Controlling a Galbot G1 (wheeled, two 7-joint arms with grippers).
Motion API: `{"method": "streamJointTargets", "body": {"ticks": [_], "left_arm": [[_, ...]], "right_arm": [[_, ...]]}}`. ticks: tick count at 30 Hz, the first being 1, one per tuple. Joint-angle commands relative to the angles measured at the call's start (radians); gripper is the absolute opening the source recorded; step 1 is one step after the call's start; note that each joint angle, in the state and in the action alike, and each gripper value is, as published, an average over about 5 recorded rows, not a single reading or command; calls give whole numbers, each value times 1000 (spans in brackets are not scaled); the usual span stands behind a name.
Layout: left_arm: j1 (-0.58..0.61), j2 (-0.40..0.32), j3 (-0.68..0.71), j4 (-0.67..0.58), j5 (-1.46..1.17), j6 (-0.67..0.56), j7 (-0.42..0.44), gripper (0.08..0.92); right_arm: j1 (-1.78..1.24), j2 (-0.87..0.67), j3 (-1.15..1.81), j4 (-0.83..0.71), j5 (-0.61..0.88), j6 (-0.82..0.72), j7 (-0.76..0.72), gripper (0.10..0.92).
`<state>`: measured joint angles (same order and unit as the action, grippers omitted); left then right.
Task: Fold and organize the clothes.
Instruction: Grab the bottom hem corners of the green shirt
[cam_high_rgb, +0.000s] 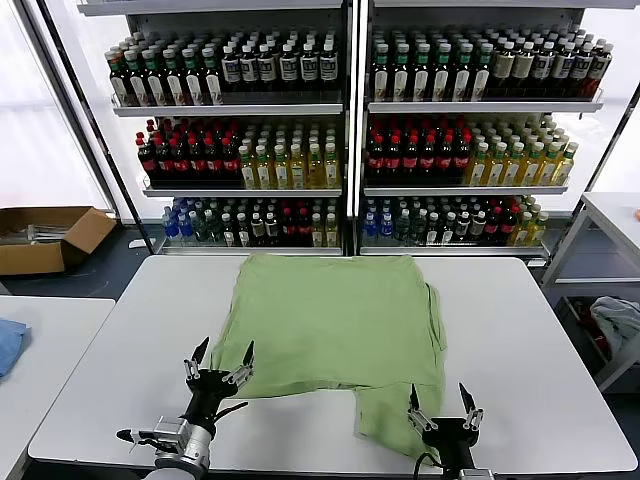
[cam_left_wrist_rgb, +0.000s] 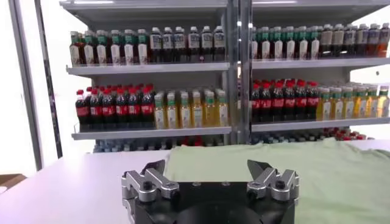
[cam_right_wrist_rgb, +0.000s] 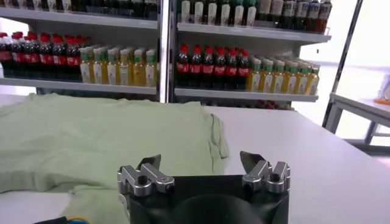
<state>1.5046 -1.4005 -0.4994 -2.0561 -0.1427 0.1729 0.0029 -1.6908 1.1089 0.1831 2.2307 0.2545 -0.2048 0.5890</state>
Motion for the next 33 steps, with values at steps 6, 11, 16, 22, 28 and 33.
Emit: {"method": "streamJointTargets", "body": {"ticks": [6,11,16,22,28,33], "left_arm": [[5,47,-22,-6,-72,127,2,823],[15,78,-26,2,-103,205,0,823],[13,101,-34,14,-105,255,6,823],[-10,128,-52,78,-126,258,10,823],[-20,142,-54,122,-135,255,14,823],[-24,150,-52,144,-157,255,17,823]], "right_arm": [[-56,-5,-75,51,99,-69,87,823],[-78,8,-81,53,102,-68,105,823],[-103,17,-81,57,96,-68,116,823],[-109,45,-91,30,90,-69,123,823],[-109,67,-96,8,90,-74,136,823],[-94,79,-95,-7,90,-75,137,823]]}}
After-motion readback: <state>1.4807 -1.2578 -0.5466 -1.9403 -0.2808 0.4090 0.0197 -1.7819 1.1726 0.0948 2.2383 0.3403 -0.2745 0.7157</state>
